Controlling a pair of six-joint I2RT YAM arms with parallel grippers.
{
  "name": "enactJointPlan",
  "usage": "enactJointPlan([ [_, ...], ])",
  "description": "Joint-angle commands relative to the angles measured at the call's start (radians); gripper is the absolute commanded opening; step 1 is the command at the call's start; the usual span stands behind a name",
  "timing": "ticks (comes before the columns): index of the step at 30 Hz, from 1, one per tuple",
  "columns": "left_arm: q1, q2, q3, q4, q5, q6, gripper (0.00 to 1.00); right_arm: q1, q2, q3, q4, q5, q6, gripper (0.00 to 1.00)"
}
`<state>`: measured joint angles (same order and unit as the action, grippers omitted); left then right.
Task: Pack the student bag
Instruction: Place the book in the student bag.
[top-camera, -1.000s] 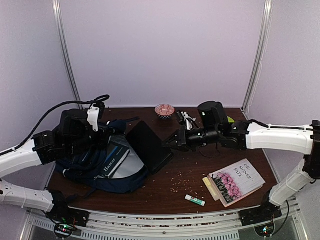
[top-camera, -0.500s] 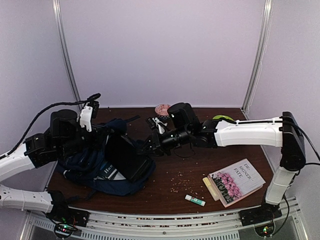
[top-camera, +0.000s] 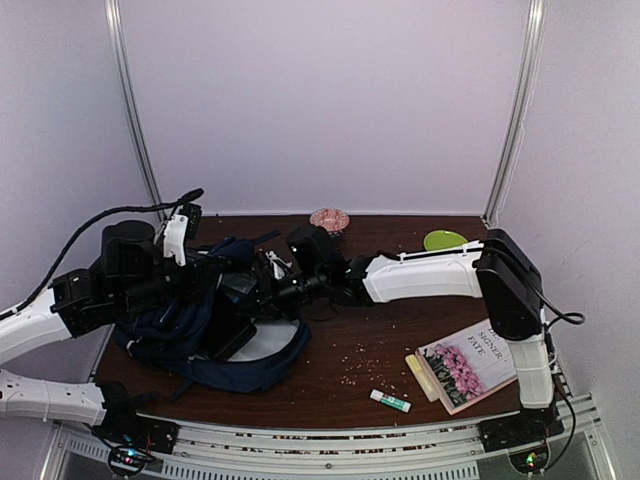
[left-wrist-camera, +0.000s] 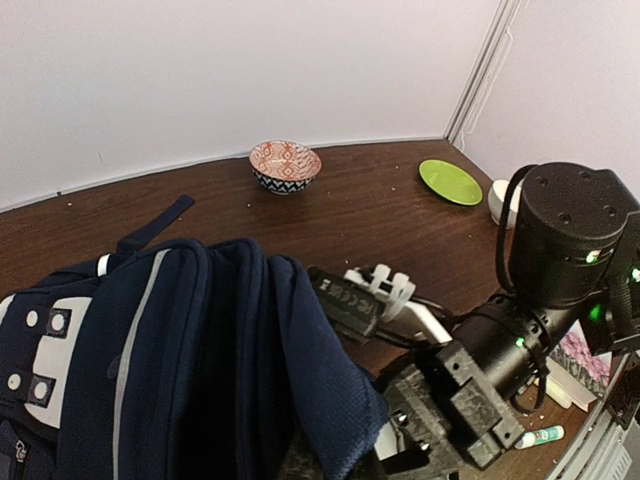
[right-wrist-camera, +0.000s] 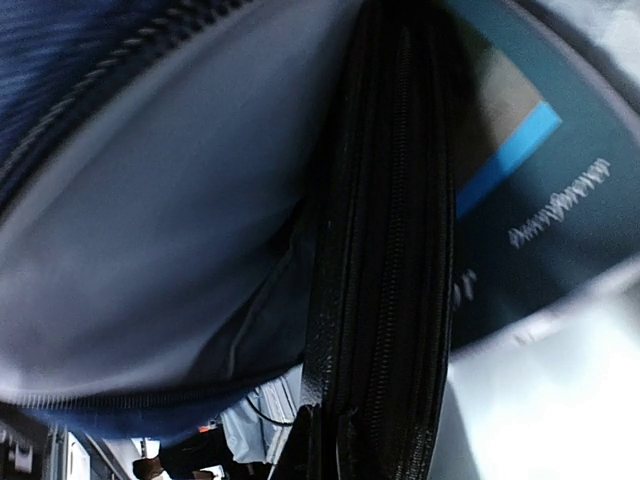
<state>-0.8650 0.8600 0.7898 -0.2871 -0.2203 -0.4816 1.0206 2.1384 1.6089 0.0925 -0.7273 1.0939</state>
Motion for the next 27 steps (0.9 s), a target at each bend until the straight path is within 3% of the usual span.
enactJointPlan([
  [1, -0.002, -0.004, 0.023, 0.235, 0.079, -0.039, 0.00, 0.022, 0.066, 0.096, 0.136, -0.048, 0.062, 0.00],
  [8, -0.002, 0.007, 0.017, 0.260, 0.115, -0.062, 0.00, 0.039, 0.177, 0.235, 0.150, -0.081, 0.111, 0.00],
  [12, -0.002, -0.015, 0.019, 0.226, 0.070, -0.057, 0.00, 0.027, 0.089, 0.134, 0.207, -0.033, 0.115, 0.34],
  [14, -0.002, -0.028, 0.012, 0.222, 0.047, -0.049, 0.00, 0.014, 0.021, 0.065, 0.205, -0.008, 0.098, 0.44],
  [18, -0.001, -0.039, 0.002, 0.211, 0.020, -0.042, 0.00, -0.004, -0.125, -0.069, 0.182, 0.037, 0.038, 0.55],
  [23, 0.000, -0.030, 0.008, 0.217, -0.019, -0.044, 0.00, 0.006, -0.257, -0.195, 0.088, 0.092, -0.038, 0.57],
  [27, -0.001, 0.024, 0.072, 0.217, -0.039, -0.045, 0.00, 0.032, -0.235, -0.233, 0.090, 0.067, -0.035, 0.53],
])
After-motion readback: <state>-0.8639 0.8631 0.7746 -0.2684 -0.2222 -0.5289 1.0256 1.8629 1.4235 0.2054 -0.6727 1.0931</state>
